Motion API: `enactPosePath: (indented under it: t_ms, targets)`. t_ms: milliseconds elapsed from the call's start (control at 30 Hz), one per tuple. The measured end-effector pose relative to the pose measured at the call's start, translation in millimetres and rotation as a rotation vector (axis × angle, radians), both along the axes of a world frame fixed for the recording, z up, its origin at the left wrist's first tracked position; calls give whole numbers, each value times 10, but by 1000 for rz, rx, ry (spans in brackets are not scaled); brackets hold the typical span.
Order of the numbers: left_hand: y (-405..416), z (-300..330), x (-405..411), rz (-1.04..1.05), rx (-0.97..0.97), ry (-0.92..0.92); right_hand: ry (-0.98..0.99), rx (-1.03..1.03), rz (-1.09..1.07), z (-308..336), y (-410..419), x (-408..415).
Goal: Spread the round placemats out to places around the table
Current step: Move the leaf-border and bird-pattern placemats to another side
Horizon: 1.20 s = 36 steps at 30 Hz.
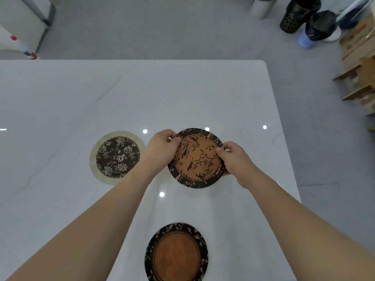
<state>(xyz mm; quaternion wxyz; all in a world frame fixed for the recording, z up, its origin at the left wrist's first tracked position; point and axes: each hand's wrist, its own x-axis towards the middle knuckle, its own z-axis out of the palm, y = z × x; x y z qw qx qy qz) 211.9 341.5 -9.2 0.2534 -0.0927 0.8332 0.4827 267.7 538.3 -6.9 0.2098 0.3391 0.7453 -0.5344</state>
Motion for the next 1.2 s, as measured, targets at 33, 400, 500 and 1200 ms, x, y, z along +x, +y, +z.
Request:
enactPosePath:
  t_ms: [33, 400, 500, 1200]
  targets:
    - [84, -3, 94, 4, -1, 7, 5, 6, 14, 9, 101, 68]
    - [978, -118, 788, 97, 25, -2, 26, 161, 140, -43, 1041, 499]
    - [1165, -150, 776, 101, 29, -3, 34, 178, 148, -81, 1229, 492]
    - [2642, -437, 322, 406, -83, 153, 62, 243, 451, -387, 2581, -207]
